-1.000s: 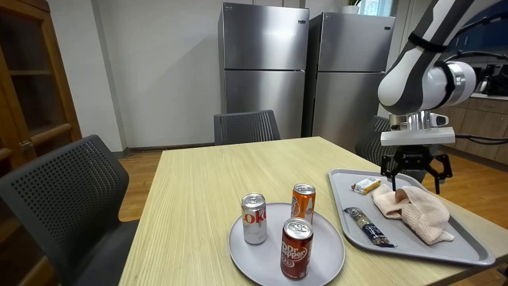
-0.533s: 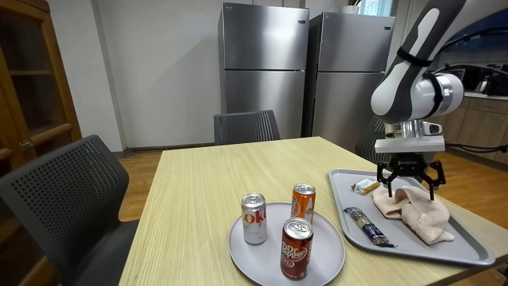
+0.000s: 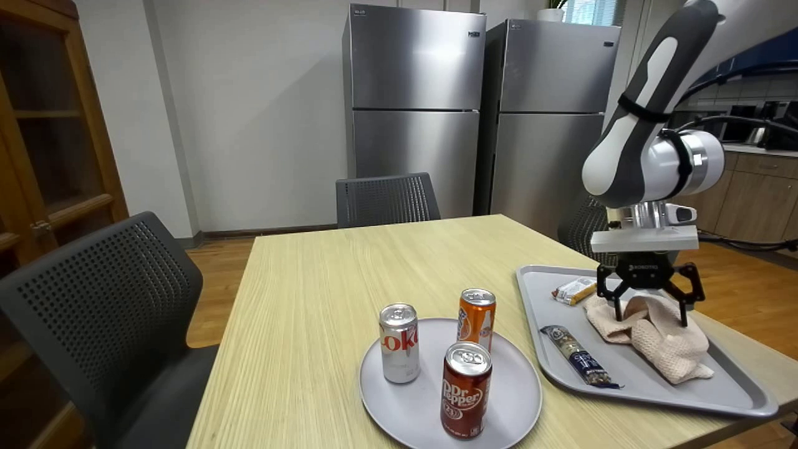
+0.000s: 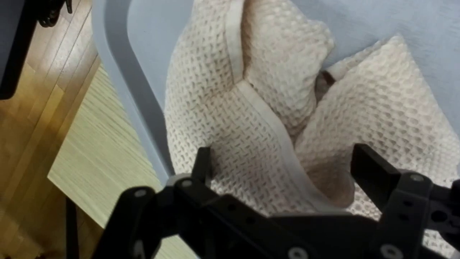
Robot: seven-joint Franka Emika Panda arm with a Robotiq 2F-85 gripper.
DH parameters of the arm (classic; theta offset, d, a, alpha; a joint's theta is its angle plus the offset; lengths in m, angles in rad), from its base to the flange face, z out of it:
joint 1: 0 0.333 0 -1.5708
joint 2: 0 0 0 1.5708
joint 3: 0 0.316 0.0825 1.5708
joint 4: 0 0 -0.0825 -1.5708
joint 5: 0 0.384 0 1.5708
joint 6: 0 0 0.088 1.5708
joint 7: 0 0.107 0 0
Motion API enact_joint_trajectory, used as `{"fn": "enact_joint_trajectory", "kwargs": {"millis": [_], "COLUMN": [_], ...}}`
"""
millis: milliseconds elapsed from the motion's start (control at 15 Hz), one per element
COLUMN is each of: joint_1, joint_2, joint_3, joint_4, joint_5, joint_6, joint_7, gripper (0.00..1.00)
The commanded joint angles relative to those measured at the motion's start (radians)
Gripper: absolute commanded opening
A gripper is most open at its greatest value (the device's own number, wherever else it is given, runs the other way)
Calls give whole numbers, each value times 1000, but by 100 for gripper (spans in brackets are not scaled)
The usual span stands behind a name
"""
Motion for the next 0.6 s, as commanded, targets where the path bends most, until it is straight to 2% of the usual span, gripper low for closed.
{"fn": "enact_joint_trajectory", "kwargs": {"millis": [0,267,333,400,533], "joint_1": [16,18,20,20,29], "joint_2": [30,51,51,48,33], "joint_3": [-18,-18,-19,-18,-21], "joint_4": [27,40,41,41,34], "joint_5": [18,29,29,32,30], "joint_6": [-15,-18,-19,-22,-26], "joint_7": [12,12,12,10,14], "gripper": [100,100,75,74,58]}}
